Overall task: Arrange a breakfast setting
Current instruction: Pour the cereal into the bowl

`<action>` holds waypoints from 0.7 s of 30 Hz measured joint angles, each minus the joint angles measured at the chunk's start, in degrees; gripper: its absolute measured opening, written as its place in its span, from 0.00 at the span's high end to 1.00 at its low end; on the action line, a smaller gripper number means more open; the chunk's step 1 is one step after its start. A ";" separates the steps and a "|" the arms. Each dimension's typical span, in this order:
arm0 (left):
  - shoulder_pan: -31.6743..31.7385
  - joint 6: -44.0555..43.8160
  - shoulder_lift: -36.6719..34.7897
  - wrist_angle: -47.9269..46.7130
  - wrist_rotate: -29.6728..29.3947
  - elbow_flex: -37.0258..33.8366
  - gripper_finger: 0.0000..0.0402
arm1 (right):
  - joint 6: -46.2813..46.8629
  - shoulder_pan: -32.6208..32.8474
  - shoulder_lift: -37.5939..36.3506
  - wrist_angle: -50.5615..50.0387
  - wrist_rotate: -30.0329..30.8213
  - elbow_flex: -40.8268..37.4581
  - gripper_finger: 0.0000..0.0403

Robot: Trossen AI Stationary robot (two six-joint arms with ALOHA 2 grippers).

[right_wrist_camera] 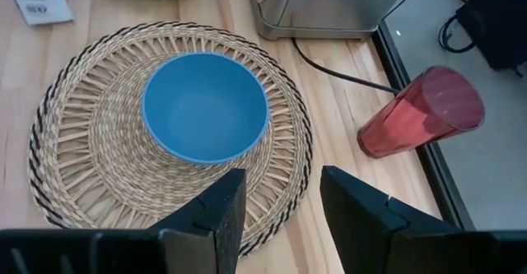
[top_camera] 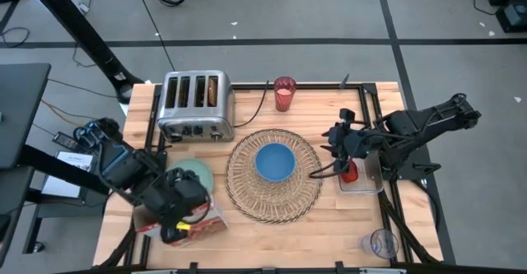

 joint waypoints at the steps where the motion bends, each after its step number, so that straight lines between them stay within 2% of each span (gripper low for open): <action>1: 0.70 1.00 0.00 -0.04 -0.12 0.00 1.00 | 0.00 -0.19 0.00 0.00 -0.21 0.00 0.59; 6: 3.66 2.88 0.00 0.51 -0.53 0.00 0.96 | 0.04 -1.43 0.00 -0.02 -2.10 0.00 0.59; 12: 3.93 -1.38 -0.04 0.77 -0.64 0.07 0.82 | 0.00 -2.58 0.00 -0.02 -2.57 0.00 0.59; 17: 2.52 -1.02 -0.04 0.39 -0.63 0.07 0.71 | -0.04 -3.25 0.00 -0.01 -2.57 0.00 0.59; 21: -0.41 0.31 0.13 -0.99 -0.40 0.07 0.69 | -0.02 -3.28 0.00 0.25 -2.49 0.00 0.59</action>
